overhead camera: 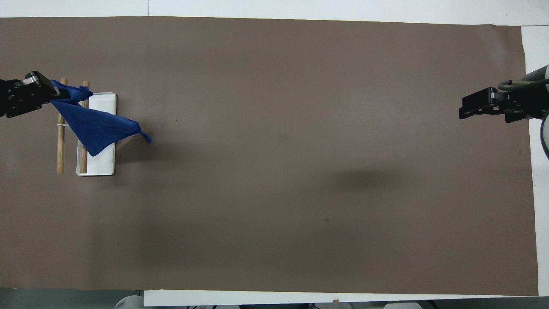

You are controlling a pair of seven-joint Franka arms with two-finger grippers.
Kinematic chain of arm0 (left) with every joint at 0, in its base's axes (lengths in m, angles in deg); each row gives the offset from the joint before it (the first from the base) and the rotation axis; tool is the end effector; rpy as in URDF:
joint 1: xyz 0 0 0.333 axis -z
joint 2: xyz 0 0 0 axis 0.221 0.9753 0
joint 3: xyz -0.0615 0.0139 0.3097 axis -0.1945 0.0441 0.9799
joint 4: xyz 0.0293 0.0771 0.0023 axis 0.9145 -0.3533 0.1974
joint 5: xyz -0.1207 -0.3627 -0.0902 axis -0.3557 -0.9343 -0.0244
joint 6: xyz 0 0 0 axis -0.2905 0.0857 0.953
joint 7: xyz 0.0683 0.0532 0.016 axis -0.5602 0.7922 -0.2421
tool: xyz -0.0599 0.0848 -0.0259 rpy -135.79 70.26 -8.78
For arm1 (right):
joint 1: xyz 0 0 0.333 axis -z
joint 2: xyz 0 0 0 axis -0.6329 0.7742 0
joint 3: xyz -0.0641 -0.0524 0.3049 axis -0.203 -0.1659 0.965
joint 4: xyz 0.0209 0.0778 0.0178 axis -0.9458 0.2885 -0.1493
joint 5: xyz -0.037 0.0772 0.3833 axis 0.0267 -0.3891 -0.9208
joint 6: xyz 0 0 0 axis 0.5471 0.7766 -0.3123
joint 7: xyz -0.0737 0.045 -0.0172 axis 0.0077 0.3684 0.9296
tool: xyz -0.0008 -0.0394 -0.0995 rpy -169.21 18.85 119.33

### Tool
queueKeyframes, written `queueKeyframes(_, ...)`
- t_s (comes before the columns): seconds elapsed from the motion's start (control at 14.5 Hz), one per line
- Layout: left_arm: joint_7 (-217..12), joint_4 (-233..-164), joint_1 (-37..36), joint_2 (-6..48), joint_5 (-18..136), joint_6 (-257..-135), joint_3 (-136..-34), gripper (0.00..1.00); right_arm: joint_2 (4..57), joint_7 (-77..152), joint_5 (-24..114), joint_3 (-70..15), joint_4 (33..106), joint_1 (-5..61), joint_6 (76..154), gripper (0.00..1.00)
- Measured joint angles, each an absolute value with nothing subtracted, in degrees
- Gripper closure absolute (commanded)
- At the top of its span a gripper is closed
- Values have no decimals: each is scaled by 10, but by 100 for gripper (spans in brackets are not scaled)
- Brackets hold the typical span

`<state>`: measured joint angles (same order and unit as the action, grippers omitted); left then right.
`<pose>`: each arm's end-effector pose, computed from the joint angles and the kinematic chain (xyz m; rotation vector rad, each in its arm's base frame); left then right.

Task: Right arm passes towel to left arm to hang
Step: 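Lower the towel with the left gripper over the wooden rods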

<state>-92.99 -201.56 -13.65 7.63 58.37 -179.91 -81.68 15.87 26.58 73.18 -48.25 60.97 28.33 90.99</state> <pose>0.5650 -0.0087 0.5363 2.6764 0.4299 0.3136 0.5598 -0.0201 0.5826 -3.0961 0.1466 0.0604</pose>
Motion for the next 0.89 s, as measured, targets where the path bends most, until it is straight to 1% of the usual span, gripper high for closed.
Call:
queueKeyframes(0.14, -908, -2000, -139, 86, 589, -1799, -817, 100, 159, 266, 732, -483, 618, 283, 929, 0)
queueKeyframes(0.28, -879, -1985, -139, 94, 605, -1799, -816, 99, 158, 266, 732, -485, 643, 283, 966, 0)
queueKeyframes(0.41, -859, -1970, -140, 101, 618, -1799, -816, 98, 158, 266, 732, -488, 665, 283, 984, 0)
queueKeyframes(0.69, -788, -1957, -146, 108, 646, -1798, -815, 98, 156, 266, 732, -488, 670, 283, 986, 0)
queueKeyframes(0.89, -712, -1948, -159, 111, 668, -1795, -815, 98, 152, 266, 732, -491, 670, 284, 968, 0)
